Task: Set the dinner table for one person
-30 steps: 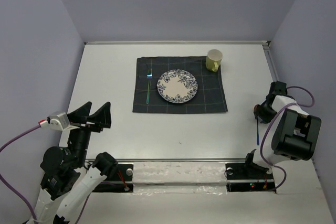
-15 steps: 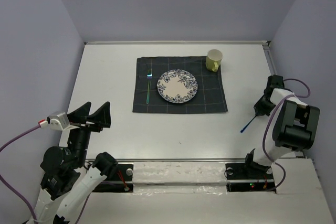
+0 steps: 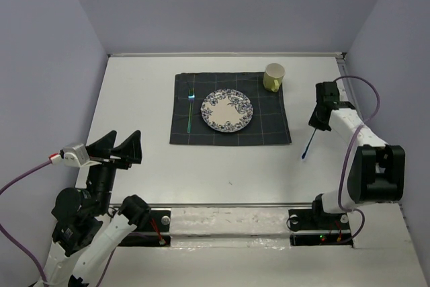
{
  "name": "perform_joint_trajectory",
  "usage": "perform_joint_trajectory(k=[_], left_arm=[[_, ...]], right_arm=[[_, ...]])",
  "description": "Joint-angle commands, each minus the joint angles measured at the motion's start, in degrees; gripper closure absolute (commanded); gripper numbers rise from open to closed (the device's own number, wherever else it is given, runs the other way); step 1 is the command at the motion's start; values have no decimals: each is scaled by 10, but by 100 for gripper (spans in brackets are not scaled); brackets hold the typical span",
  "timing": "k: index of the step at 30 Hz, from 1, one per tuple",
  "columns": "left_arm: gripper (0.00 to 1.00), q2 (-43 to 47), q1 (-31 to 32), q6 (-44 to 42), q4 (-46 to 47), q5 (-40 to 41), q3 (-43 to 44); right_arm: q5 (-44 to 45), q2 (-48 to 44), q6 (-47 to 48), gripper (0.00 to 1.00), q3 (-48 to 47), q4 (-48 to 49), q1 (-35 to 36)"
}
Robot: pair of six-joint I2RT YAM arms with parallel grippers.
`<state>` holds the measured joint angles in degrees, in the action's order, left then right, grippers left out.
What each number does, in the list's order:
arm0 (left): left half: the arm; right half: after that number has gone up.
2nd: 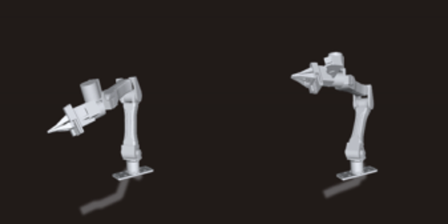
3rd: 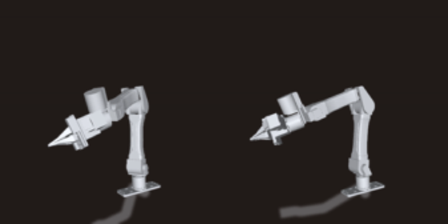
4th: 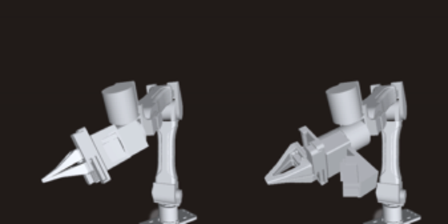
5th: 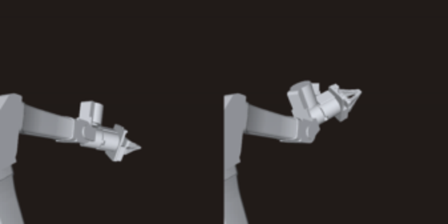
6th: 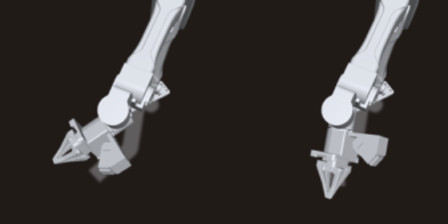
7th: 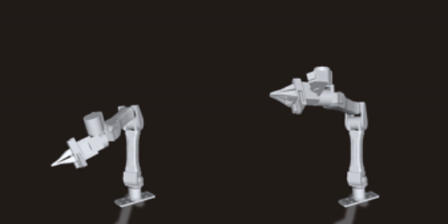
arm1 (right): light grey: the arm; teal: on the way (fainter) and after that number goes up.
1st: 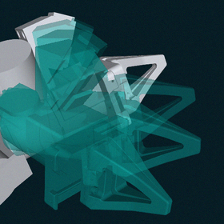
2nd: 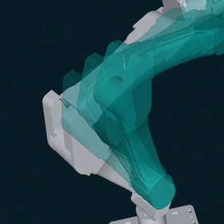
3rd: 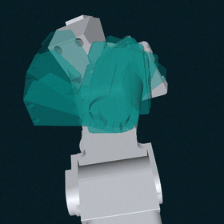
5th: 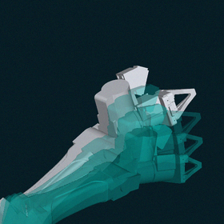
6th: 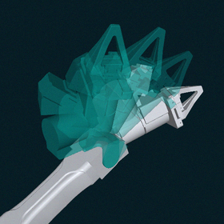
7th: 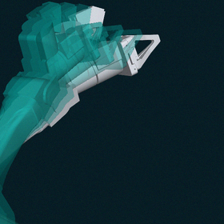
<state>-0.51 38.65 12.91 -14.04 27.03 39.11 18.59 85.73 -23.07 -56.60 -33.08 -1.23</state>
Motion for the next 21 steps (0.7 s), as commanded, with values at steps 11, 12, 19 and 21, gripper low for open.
perform_joint_trajectory(k=[11, 12, 19, 21], left_arm=[[1, 15, -10, -8, 18, 16, 2], [1, 10, -11, -8, 17, 17, 2], [1, -16, -33, -11, 24, 13, 1], [1, -26, -43, -12, 24, 6, 0]], right_arm=[[-10, -6, 18, 100, -152, 17, 232], [-25, 14, 22, 100, -161, 40, 237], [-33, 130, 51, 100, -250, 84, 250], [-29, 147, 57, 100, -267, 91, 250]])
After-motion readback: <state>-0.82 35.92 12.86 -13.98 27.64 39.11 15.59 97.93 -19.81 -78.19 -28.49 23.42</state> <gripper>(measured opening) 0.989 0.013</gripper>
